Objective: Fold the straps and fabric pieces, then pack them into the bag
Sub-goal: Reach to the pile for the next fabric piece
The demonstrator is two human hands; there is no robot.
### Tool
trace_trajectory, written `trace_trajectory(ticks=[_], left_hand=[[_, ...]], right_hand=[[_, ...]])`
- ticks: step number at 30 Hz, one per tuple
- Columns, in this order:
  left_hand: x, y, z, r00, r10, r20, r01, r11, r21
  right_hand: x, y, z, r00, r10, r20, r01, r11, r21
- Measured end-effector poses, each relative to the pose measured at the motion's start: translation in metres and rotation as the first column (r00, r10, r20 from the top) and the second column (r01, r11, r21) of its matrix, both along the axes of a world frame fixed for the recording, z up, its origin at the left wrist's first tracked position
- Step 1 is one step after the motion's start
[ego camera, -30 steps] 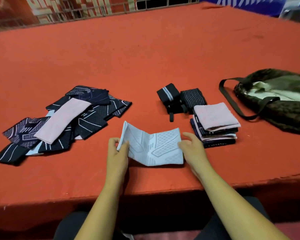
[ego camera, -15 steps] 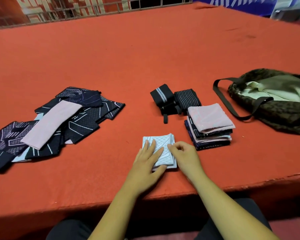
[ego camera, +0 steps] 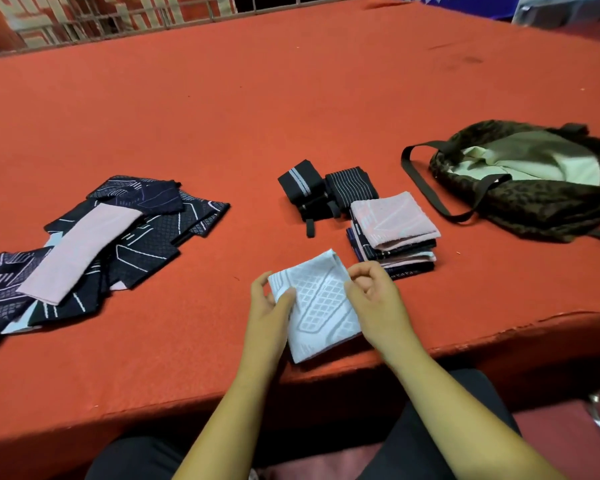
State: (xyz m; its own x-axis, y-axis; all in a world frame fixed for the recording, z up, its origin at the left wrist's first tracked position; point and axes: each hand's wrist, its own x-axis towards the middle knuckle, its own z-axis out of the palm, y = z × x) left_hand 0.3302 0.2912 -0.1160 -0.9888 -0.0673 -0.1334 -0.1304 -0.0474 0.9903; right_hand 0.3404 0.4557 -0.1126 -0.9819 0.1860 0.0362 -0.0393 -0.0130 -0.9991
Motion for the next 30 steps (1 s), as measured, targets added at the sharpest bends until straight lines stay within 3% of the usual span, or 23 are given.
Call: trace_trajectory(ticks=[9,14,21,26,30], left_hand=[[0.000,0.081,-0.014,0.961,-0.250,0.116,0.264,0.956,-0.130],[-0.010,0.109,-0.009,0.960,-0.263,0.092,0.279,0.917,-0.285],[-0.008,0.117,-0.019,0.944,-0.303,-0.130,0.127,0.697,-0.706],[-0.022,0.086,-0.009,0.948,-0.299,-0.107,0.139,0.693,-0.707],[-0.042,0.020,0.013,0.975,-0.203,-0.088,0.077,0.683,-0.726]], right_hand=[[0.023,0.088,-0.005,0.943,-0.311,0.120,0.252,0.901,0.354],[0.020,0.112,-0.008,0.901,-0.420,0.110,0.307,0.795,0.523],[0.020,0.110,-0.010,0.926,-0.376,0.017,0.258,0.666,0.700],[0.015,0.106,0.006,0.933,-0.344,-0.106,0.292,0.550,0.782],[-0.001,0.061,0.036,0.957,-0.256,-0.133,0.273,0.652,0.707]])
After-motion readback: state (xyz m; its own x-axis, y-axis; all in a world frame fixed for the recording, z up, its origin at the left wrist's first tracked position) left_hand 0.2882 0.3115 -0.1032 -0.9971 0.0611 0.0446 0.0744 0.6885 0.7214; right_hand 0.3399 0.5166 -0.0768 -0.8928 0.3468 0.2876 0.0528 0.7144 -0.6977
